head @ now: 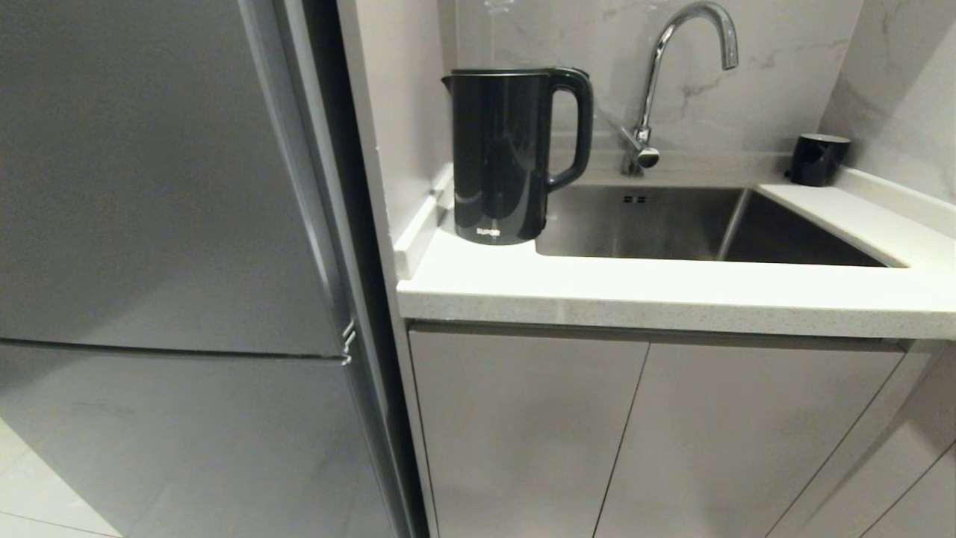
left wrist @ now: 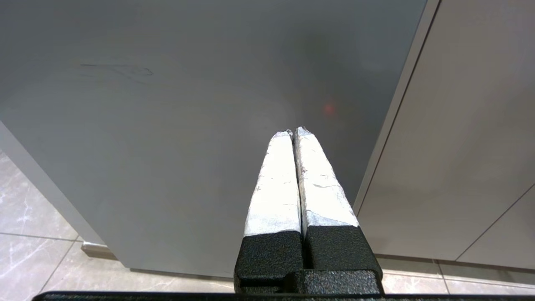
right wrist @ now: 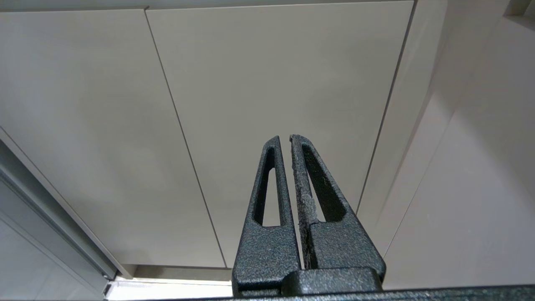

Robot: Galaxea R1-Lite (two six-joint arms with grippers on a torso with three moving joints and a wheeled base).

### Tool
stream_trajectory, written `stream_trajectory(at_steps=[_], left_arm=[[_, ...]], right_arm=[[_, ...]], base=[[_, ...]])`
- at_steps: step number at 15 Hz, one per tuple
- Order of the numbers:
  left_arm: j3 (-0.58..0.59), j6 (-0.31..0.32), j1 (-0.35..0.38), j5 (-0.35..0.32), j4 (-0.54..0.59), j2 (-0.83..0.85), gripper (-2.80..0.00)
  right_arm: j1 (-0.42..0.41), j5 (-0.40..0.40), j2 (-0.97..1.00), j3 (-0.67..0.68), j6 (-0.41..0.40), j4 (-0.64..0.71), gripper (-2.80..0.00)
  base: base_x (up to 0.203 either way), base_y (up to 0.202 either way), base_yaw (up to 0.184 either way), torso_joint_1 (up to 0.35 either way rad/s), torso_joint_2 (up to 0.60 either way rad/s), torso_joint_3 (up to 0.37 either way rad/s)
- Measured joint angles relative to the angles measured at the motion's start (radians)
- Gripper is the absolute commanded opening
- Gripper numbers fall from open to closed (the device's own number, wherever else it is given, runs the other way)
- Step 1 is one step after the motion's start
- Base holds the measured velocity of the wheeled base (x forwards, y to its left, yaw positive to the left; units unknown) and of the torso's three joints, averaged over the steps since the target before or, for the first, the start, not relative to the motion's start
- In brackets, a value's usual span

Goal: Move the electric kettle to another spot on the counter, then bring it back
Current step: Grab the kettle

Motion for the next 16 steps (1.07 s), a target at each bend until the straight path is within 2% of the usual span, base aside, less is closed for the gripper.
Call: stream_trajectory(at_steps=[8,16], left_arm=[[0.0,-0.001,0.0,0.0,0.0,0.0,-2.8],[0.0,0.0,0.001,0.0,0.0,0.0,-2.8]], right_arm=[[-0.001,0.0,0.0,0.0,0.0,0.001,-2.8],[0.0,0.0,0.0,0.0,0.0,0.0,-2.8]], base=[[0.0,0.0,0.0,0.0,-0.02,-0.016],[0.0,0.0,0.0,0.033,-0.4,-0.362]])
